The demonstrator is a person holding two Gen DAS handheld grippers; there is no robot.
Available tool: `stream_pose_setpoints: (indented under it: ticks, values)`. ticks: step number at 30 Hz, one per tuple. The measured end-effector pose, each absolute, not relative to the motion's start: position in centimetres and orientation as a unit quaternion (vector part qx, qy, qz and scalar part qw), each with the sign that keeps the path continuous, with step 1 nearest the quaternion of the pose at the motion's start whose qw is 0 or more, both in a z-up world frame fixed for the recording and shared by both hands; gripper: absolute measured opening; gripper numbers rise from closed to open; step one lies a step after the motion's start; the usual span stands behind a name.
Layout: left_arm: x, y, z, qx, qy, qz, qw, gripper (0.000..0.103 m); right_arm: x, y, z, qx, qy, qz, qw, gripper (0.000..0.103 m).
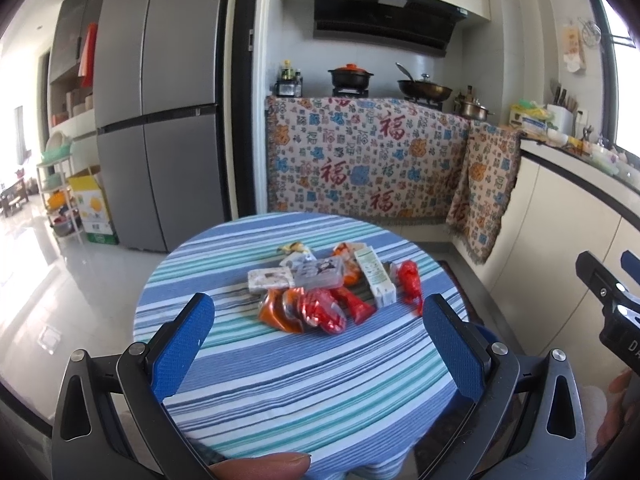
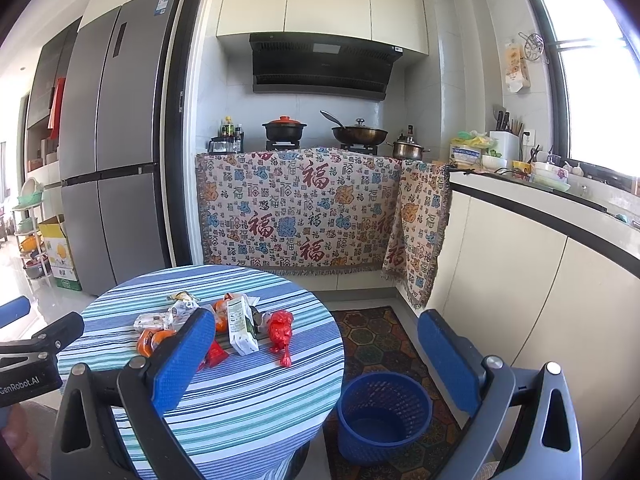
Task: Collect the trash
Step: 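Grasp the crushed orange can with the left gripper while the right gripper grasps the red can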
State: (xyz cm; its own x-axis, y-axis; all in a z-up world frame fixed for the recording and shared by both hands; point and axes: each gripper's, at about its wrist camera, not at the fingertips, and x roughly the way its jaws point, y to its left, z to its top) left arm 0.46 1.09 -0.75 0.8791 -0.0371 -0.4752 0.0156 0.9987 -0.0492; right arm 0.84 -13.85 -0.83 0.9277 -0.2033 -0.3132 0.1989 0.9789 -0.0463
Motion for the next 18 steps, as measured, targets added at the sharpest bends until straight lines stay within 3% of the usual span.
stream_pose_setpoints:
  ticks: [10, 18]
  values:
    - [3.2, 3.5, -5.5, -0.02, 0.293, 0.018, 0.956, 0.103, 2.6, -14.4, -3.3, 0.0, 0.176, -0.103, 0.979, 0.103]
    - [6.3, 5.2, -11.5, -0.023, 0.355, 0.047, 0.933, 0.103, 5.7, -14.0, -8.5, -0.009, 0.211, -0.089, 0.973, 0.103]
